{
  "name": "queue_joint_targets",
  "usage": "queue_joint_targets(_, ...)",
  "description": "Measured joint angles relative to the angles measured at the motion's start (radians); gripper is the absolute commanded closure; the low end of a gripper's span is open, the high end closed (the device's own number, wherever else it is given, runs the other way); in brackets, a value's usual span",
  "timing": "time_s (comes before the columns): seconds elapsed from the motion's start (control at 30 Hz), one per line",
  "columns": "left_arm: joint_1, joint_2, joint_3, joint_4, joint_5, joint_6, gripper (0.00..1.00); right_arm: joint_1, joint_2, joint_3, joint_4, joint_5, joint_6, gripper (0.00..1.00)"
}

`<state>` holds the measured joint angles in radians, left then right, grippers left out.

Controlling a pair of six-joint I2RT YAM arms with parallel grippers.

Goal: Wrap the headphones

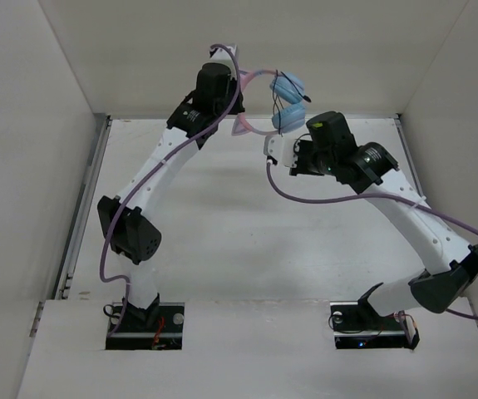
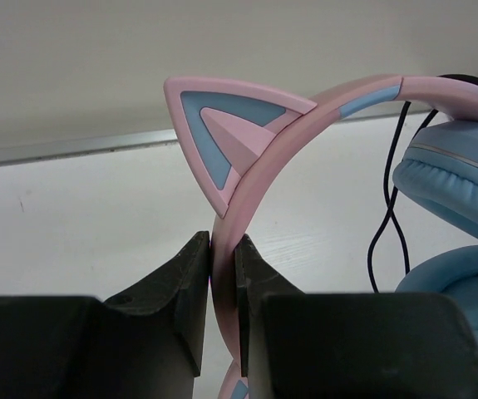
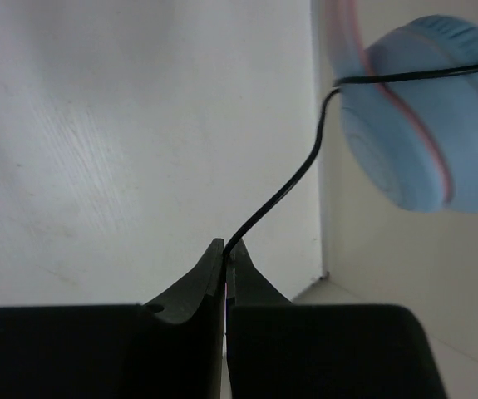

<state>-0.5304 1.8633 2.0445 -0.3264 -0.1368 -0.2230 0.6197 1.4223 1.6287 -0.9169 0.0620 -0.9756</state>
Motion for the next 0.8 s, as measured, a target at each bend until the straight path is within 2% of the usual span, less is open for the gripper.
queue_joint_targets(0.2, -0.025, 0.0, -0.075, -0.011, -0.012, 0.024, 0.99, 0.027, 0.0, 0.002, 0.014, 0.117, -0.15, 1.0)
queue_joint_targets(0.4, -0.049, 0.0, -0.082, -0.015, -0.012, 0.032, 0.99, 0.043, -0.002, 0.006, 0.092, 0.163, -0.261, 1.0)
queue_joint_targets(0.57, -0.072, 0.0, -0.089, -0.016, -0.002, 0.031, 0.99, 0.053, -0.026, -0.026, 0.214, 0.172, -0.344, 1.0)
queue_joint_targets(0.8, -0.098, 0.0, -0.119, -0.02, 0.028, 0.031, 0.99, 0.053, -0.079, -0.164, 0.409, 0.177, -0.49, 1.0)
